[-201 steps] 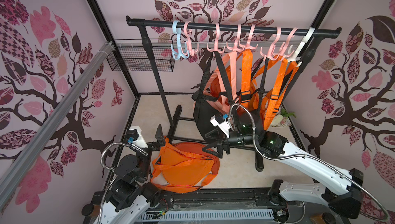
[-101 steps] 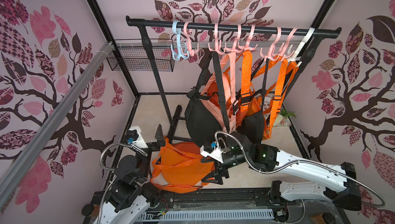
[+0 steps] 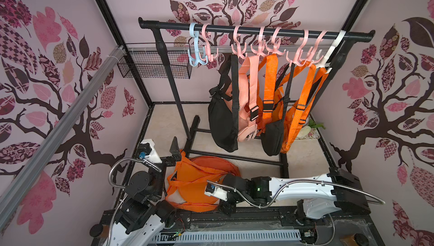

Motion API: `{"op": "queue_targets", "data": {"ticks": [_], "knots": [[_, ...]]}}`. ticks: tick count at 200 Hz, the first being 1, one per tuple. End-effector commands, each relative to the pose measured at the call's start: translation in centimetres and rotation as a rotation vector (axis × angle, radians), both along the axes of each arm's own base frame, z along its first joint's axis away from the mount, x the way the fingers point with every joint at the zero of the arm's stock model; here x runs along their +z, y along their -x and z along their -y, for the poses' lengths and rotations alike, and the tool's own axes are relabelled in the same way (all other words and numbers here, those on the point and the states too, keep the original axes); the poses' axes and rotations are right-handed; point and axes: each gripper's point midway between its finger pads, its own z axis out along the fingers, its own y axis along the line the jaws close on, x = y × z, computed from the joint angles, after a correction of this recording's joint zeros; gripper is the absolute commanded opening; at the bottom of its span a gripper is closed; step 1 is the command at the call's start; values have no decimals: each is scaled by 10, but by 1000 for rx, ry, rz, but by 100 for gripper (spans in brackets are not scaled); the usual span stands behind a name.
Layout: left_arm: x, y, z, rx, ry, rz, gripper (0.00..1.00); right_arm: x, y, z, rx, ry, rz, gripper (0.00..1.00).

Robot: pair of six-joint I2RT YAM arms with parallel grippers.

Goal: Hang the bag on a hook
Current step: Pick up the bag from the bag.

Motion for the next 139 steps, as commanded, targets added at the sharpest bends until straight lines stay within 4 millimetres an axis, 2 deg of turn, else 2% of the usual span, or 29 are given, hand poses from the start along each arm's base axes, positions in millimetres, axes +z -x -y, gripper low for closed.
{"op": "queue_targets", "data": {"ticks": [1, 25, 35, 48, 63, 105, 118, 123, 139], "knots": [[-6, -1, 1, 0, 1, -2, 98, 2, -43, -21, -140, -49, 184, 68], [-5, 0, 0, 4, 3, 2, 98, -2, -66, -36, -197, -75, 298, 65], [-5, 0, -1, 6, 2, 1, 98, -7, -68, -44, -179, -79, 327, 65], [-6, -1, -1, 8, -1, -3, 98, -22, -71, -54, -157, -26, 343, 64], [-7, -1, -1, 12, -2, -4, 98, -32, -67, -56, -121, 33, 326, 61], [-5, -1, 0, 3, 2, 2, 98, -9, -10, -47, 73, -82, 95, 63], [-5, 0, 0, 2, 3, 3, 98, -11, 8, -43, 142, -64, 15, 66], [-5, 0, 0, 2, 4, 3, 98, -13, 24, -42, 175, -51, -2, 66], [-5, 1, -1, 2, 5, 5, 98, -25, 32, -36, 193, -12, -29, 67]]}}
